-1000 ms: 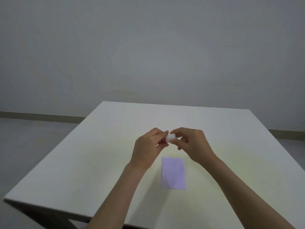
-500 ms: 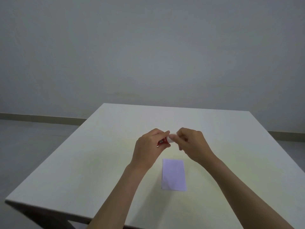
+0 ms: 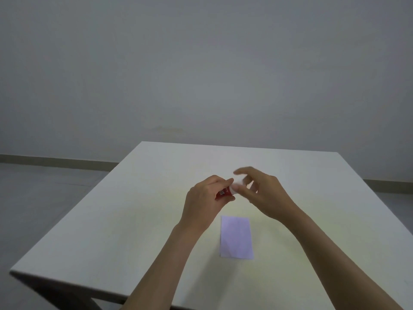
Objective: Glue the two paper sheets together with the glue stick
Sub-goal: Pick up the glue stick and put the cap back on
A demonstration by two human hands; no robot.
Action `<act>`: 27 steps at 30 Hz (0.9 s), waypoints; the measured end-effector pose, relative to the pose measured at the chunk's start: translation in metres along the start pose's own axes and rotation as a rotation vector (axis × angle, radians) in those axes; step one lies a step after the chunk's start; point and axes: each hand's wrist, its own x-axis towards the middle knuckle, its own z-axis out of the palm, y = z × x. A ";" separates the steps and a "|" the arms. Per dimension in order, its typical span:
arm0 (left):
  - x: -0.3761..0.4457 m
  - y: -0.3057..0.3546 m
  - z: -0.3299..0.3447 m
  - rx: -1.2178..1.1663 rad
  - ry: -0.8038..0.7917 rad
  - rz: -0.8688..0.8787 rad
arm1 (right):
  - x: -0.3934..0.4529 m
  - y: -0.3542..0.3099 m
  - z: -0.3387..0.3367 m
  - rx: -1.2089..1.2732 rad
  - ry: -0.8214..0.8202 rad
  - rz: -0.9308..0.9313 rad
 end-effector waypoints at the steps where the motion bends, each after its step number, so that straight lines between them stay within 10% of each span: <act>1: 0.000 0.000 0.000 -0.006 -0.001 -0.003 | 0.000 0.000 -0.002 0.039 -0.027 -0.036; 21: 0.005 -0.026 0.012 -0.418 0.043 -0.331 | -0.006 0.014 0.003 -0.044 0.080 0.180; 27: 0.032 -0.065 0.011 -0.228 0.117 -0.470 | -0.019 0.044 0.000 -0.097 0.071 0.243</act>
